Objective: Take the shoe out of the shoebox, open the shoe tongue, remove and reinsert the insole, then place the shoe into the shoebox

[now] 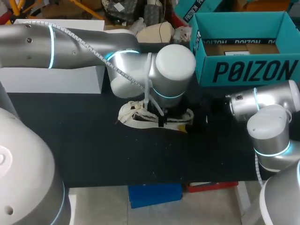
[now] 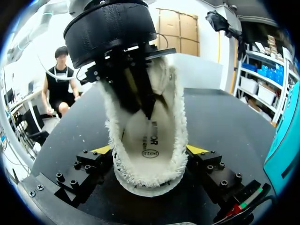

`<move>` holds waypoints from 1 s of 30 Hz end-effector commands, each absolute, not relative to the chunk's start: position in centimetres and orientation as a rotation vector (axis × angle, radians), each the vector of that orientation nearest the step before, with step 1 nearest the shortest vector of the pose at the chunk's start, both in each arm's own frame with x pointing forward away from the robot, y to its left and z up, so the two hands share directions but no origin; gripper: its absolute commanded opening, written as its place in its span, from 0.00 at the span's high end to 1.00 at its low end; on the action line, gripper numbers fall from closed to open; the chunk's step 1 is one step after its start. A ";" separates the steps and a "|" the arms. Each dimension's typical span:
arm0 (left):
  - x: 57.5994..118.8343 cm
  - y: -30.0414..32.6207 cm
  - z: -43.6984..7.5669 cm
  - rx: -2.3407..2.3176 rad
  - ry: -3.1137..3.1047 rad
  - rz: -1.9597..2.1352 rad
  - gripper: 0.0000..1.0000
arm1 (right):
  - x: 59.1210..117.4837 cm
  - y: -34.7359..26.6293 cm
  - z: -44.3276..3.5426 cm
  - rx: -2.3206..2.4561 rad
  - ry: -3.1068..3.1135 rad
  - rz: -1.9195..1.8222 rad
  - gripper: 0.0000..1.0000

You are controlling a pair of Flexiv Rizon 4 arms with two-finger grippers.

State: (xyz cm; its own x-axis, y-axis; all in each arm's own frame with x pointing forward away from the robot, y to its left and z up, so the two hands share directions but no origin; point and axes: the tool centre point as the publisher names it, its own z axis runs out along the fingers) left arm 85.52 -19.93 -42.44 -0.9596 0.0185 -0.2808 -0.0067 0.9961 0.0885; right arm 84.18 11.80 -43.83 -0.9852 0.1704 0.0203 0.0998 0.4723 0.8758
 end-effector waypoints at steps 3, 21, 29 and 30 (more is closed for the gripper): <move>85.6 -19.1 -43.3 -0.006 2.907 0.066 1.00 | 84.1 12.1 -44.0 0.241 2.638 1.560 1.00; 84.8 -16.9 -38.5 -0.173 2.918 -0.044 1.00 | 84.1 12.1 -44.0 0.241 2.638 1.560 1.00; 83.9 -18.5 -38.2 -0.083 2.910 -0.081 1.00 | 84.1 12.1 -44.0 0.241 2.638 1.560 1.00; 83.8 -18.9 -38.5 -0.072 2.912 -0.083 1.00 | 84.1 12.1 -44.0 0.241 2.638 1.560 1.00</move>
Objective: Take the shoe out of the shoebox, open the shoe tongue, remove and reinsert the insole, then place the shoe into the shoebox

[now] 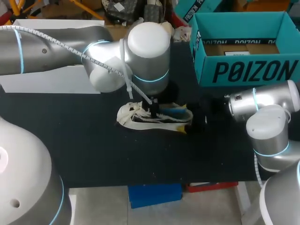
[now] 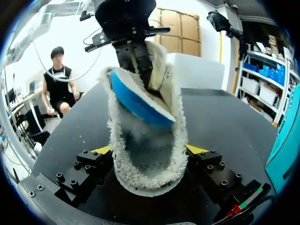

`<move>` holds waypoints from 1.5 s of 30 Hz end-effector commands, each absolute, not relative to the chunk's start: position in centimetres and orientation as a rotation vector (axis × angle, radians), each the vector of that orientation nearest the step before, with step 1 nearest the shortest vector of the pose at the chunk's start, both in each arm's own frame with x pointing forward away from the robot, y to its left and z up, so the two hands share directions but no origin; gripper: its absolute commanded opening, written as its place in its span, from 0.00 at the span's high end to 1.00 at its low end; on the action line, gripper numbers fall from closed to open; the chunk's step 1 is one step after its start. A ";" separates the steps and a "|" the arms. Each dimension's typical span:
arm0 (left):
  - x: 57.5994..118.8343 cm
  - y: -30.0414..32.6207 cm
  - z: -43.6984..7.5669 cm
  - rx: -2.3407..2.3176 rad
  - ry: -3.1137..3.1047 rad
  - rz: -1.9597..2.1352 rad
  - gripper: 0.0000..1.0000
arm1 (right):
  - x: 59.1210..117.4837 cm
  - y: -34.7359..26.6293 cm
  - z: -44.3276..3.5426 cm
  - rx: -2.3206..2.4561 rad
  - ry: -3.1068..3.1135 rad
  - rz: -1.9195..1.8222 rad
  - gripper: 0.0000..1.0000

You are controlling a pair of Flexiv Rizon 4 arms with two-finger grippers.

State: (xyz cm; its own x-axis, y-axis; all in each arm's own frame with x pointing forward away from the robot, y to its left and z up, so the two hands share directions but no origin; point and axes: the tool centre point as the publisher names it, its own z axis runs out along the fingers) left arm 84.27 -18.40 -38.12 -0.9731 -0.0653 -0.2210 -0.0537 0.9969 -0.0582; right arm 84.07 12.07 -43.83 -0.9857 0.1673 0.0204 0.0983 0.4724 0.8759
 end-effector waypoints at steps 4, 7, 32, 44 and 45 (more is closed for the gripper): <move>83.8 -19.9 -39.2 -0.029 2.913 -0.074 1.00 | 84.1 12.1 -44.0 0.241 2.638 1.560 1.00; 83.8 -20.3 -39.6 -0.005 2.905 -0.067 1.00 | 84.1 12.1 -44.0 0.241 2.638 1.560 1.00; 83.6 -20.7 -41.6 0.246 2.694 0.004 0.22 | 84.1 12.1 -44.0 0.241 2.638 1.560 1.00; 85.3 -21.5 -42.5 0.155 2.681 -0.041 0.62 | 84.1 12.1 -44.0 0.241 2.638 1.560 1.00; 85.4 -21.6 -42.6 0.155 2.682 -0.043 0.61 | 84.1 12.1 -44.0 0.241 2.638 1.560 1.00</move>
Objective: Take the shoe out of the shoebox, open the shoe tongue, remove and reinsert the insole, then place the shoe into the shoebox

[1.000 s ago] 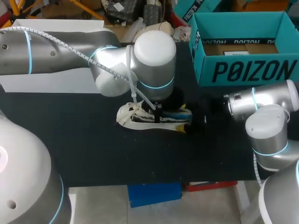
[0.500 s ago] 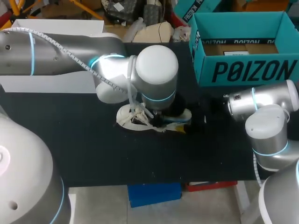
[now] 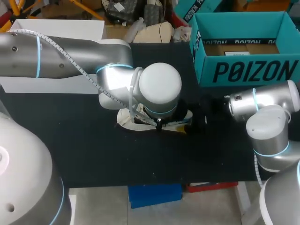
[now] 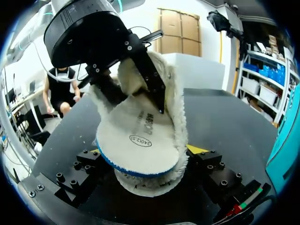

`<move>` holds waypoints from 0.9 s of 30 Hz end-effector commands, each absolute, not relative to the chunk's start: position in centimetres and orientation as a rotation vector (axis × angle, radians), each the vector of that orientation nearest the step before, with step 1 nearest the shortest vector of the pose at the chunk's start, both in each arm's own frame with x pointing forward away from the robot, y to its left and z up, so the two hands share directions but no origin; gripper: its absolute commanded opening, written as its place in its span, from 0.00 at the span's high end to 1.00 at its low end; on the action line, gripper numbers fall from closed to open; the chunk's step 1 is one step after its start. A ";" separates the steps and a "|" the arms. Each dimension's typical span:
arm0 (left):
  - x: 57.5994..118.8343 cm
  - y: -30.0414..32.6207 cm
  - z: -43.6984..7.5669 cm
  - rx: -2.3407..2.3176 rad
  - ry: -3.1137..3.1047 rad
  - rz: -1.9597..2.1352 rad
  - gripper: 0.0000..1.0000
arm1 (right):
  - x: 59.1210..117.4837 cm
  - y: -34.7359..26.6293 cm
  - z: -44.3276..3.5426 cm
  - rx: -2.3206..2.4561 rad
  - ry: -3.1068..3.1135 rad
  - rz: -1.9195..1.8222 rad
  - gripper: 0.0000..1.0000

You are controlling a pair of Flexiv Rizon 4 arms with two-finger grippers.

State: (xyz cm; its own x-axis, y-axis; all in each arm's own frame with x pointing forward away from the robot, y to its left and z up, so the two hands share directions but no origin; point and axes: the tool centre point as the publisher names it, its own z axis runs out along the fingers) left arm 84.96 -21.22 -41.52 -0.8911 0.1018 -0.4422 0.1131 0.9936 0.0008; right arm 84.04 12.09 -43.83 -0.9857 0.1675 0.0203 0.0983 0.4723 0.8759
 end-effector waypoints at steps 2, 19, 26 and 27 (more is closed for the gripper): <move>85.3 -21.9 -43.0 0.158 2.684 -0.045 0.60 | 84.1 12.1 -44.0 0.241 2.638 1.560 1.00; 84.6 -25.5 -42.1 0.132 2.687 -0.154 0.60 | 84.1 12.1 -44.0 0.241 2.638 1.560 1.00; 84.1 -26.9 -42.1 0.153 2.693 -0.173 0.62 | 84.1 12.1 -44.0 0.241 2.638 1.560 1.00; 84.1 -27.0 -42.1 0.156 2.694 -0.174 0.63 | 84.1 12.1 -44.0 0.241 2.638 1.560 1.00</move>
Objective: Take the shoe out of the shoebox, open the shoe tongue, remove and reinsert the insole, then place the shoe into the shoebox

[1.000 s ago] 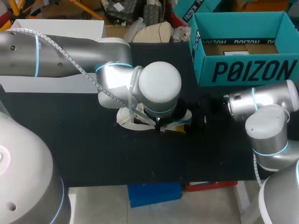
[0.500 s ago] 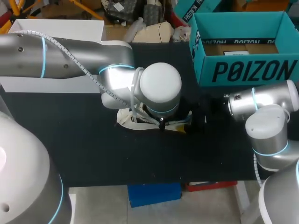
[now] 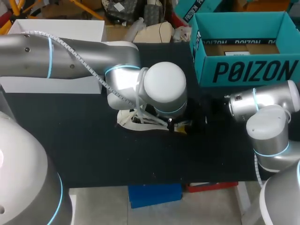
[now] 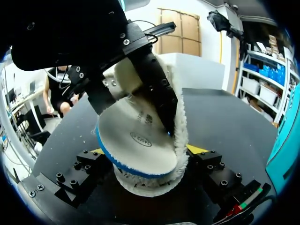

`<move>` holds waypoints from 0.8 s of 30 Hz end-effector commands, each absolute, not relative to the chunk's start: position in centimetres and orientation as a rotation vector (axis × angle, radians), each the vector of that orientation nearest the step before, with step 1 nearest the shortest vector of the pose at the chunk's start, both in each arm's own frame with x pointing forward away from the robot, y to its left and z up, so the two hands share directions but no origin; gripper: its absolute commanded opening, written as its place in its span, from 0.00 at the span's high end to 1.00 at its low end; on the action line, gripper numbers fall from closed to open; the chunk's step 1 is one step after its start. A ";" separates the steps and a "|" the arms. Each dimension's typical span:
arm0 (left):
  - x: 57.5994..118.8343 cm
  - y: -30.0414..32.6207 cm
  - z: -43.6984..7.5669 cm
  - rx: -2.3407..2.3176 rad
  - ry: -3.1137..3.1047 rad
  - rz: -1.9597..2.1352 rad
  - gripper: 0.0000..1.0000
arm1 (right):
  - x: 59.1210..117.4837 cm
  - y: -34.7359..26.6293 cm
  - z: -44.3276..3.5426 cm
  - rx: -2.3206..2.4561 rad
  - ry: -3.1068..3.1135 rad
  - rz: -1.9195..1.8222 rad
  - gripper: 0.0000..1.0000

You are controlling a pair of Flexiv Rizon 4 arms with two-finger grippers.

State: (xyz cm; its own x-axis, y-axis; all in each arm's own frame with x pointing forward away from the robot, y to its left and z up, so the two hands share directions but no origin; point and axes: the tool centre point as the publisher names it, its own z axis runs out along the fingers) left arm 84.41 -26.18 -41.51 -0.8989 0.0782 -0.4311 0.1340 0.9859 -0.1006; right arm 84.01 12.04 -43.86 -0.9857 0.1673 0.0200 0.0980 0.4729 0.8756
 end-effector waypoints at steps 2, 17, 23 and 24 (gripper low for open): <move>84.1 -27.3 -42.1 0.149 2.700 -0.182 0.66 | 84.1 12.1 -44.0 0.241 2.638 1.560 1.00; 83.0 -26.5 -40.4 0.160 2.683 -0.232 1.00 | 84.1 12.1 -44.0 0.241 2.638 1.560 1.00; 81.7 -24.8 -37.5 0.136 2.668 -0.330 1.00 | 84.1 12.1 -44.0 0.241 2.638 1.560 1.00; 81.5 -24.6 -37.0 0.136 2.667 -0.343 1.00 | 84.1 12.1 -44.0 0.241 2.638 1.560 1.00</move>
State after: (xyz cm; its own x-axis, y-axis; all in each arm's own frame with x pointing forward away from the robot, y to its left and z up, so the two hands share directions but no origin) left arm 82.75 -27.22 -39.42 -0.8988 0.0416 -0.4364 0.1352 0.9733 -0.1857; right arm 84.04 12.08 -43.82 -0.9857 0.1674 0.0204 0.0983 0.4722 0.8760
